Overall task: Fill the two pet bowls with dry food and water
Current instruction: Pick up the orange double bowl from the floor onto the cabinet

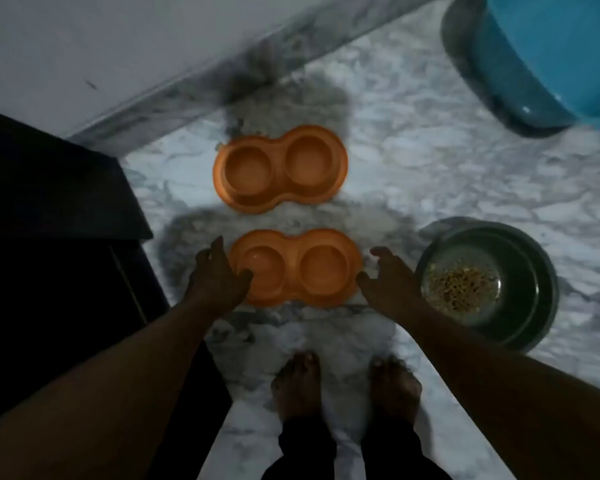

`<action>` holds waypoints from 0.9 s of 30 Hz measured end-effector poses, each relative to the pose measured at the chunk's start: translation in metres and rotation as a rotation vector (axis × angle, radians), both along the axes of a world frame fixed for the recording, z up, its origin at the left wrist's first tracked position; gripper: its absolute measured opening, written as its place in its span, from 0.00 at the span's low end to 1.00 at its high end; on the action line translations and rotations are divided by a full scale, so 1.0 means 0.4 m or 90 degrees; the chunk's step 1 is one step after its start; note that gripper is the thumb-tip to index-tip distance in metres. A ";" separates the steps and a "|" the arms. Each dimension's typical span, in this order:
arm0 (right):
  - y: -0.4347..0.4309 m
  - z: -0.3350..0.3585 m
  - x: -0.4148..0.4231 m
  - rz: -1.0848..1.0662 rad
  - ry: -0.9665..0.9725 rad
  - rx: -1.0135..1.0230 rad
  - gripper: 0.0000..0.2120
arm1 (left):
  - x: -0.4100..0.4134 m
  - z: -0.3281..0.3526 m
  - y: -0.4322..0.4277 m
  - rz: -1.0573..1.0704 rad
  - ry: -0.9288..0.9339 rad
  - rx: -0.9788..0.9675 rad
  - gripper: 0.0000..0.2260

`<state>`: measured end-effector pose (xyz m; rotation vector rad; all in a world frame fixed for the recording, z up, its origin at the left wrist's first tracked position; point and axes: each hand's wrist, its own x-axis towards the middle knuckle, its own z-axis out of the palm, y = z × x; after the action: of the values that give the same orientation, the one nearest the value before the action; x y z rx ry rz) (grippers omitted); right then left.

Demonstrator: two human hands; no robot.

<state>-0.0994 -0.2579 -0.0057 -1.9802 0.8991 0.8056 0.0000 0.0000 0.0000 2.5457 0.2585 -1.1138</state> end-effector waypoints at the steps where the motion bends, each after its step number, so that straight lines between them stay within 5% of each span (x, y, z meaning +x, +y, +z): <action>1: 0.012 -0.034 0.000 -0.014 -0.008 -0.002 0.32 | -0.007 -0.036 0.001 0.032 0.005 0.006 0.42; 7: 0.078 -0.156 -0.005 -0.039 -0.012 -0.067 0.32 | -0.056 -0.184 0.024 0.144 0.012 0.010 0.34; 15: 0.051 -0.101 0.019 -0.091 -0.020 -0.096 0.24 | -0.056 -0.104 0.016 0.185 -0.040 -0.010 0.28; 20: -0.004 0.166 0.045 -0.090 -0.068 -0.081 0.22 | -0.001 0.165 -0.009 0.189 -0.043 -0.048 0.35; 24: -0.065 0.475 0.114 -0.097 -0.112 -0.087 0.24 | 0.067 0.479 -0.061 0.177 -0.102 -0.058 0.18; 27: -0.095 0.757 0.172 -0.095 -0.180 -0.121 0.23 | 0.102 0.772 -0.095 0.188 -0.150 -0.068 0.17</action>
<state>-0.0307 -0.2959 0.2972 -2.0950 0.9676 0.3553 0.0408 -0.0381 0.3086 2.4167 0.4802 -0.6927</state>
